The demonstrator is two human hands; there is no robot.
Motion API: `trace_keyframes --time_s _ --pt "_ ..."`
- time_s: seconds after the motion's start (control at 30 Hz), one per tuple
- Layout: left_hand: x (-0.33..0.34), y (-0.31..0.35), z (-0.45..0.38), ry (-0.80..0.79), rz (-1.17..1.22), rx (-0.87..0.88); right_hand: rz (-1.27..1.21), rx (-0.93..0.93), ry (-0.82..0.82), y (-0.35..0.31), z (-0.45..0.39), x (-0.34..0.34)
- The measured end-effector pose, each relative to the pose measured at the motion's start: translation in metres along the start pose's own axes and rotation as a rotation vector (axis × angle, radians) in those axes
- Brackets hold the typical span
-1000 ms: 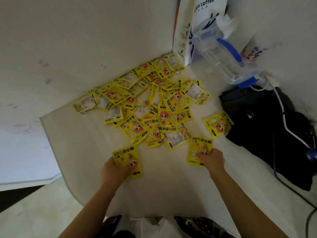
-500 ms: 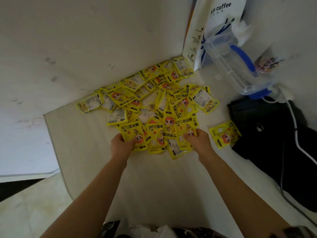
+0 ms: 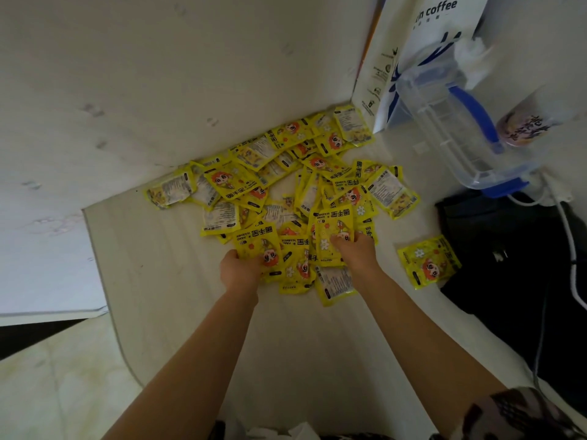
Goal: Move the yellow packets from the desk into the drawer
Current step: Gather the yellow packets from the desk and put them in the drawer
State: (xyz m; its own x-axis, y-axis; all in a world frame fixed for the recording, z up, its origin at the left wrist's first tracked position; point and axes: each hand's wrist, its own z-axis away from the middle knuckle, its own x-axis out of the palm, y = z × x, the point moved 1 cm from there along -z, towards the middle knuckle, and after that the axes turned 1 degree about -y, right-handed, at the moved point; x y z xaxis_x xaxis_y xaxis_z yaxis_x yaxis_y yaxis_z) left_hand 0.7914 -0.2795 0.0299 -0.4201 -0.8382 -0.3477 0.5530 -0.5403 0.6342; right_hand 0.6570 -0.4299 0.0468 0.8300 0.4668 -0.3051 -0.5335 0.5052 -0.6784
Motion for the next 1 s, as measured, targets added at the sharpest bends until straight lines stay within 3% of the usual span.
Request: trace_keyframes --time_s 0.47,0.83,1.0 --pt "-0.004 0.007 0.008 -0.027 0.157 -0.006 -0.086 -0.039 -0.025 0.001 0.011 0.002" --pt "-0.033 0.002 0.021 -0.155 0.244 0.049 -0.165 -0.020 -0.047 0.026 0.028 -0.035" --pt "-0.034 -0.007 0.028 -0.237 0.205 0.086 -0.186 -0.004 0.031 0.049 0.034 -0.062"
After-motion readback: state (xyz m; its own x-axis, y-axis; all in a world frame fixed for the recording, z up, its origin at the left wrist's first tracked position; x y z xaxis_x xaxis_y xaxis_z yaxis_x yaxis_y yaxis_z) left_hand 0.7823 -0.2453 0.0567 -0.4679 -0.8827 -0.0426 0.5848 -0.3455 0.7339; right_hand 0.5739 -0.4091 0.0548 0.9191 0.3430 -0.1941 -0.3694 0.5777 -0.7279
